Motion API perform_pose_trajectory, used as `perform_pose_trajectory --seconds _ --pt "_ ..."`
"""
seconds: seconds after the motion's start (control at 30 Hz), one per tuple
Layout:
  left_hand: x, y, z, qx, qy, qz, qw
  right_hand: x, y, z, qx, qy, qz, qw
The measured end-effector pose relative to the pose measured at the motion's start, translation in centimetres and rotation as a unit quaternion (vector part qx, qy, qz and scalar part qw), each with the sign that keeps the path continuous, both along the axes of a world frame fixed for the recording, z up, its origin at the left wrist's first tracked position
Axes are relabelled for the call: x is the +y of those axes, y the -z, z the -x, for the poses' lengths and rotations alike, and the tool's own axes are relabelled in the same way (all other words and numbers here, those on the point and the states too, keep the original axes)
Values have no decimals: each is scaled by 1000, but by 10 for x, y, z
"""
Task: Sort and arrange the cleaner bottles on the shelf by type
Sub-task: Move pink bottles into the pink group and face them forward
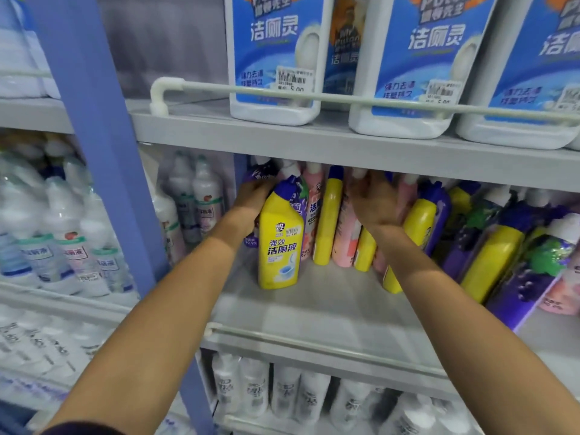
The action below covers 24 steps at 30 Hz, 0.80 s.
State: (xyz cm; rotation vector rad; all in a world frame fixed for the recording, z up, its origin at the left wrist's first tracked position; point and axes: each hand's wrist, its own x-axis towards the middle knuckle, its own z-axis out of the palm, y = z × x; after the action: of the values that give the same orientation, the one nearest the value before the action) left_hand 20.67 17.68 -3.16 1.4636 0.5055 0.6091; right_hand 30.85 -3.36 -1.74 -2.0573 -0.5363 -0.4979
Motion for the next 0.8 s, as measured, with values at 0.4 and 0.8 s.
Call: perform_pose_trajectory --seconds 0.4,0.8 --pt "21 -10 -16 52 -38 -17 998 12 29 -8 -18 60 92 994" --pt "15 -17 -18 64 -43 -108 991 -4 18 8 -51 63 134 988"
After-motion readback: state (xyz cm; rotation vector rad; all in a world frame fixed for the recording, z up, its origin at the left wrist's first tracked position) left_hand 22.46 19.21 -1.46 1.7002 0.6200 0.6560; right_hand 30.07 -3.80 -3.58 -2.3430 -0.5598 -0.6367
